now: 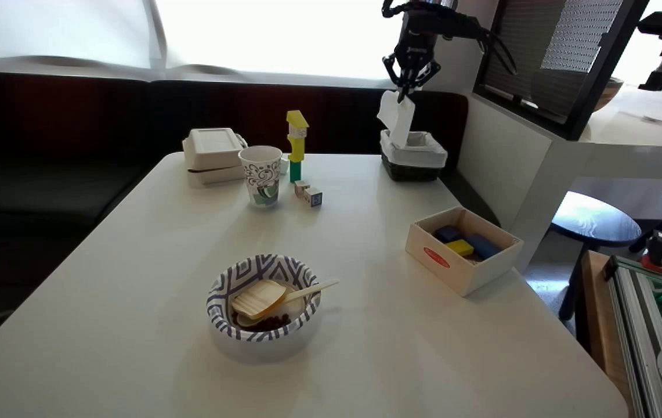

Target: Put the cloth in the basket

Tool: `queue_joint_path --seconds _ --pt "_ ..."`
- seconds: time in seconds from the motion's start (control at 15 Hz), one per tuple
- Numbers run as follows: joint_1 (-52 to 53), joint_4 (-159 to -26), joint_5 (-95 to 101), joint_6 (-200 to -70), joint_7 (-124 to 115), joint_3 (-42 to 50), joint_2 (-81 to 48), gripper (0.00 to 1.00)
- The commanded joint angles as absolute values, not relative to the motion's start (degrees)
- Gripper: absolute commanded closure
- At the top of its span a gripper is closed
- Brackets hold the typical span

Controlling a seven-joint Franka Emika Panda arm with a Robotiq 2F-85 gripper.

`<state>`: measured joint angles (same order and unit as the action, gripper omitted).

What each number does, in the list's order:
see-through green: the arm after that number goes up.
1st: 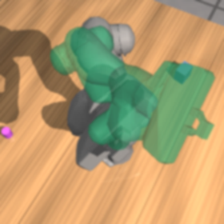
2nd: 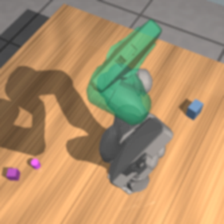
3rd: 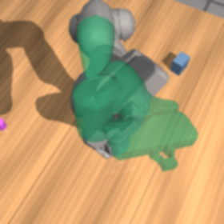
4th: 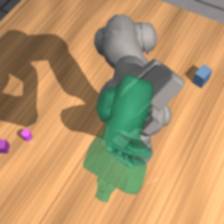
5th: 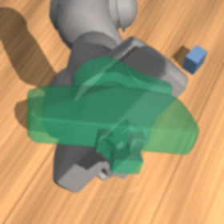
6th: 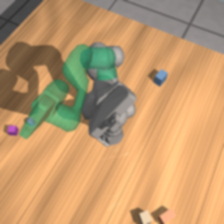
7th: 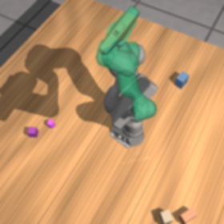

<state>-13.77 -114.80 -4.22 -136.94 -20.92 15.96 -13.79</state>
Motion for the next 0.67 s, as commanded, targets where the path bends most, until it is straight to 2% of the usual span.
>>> queue_joint_path --seconds 0.0,0.6 --pt "-13.94 -115.79 -3.84 -139.6 -21.15 16.82 -13.78 0.99" --pt "-15.56 -114.82 -7.84 -142.08 -17.78 16.09 -15.54 1.0"
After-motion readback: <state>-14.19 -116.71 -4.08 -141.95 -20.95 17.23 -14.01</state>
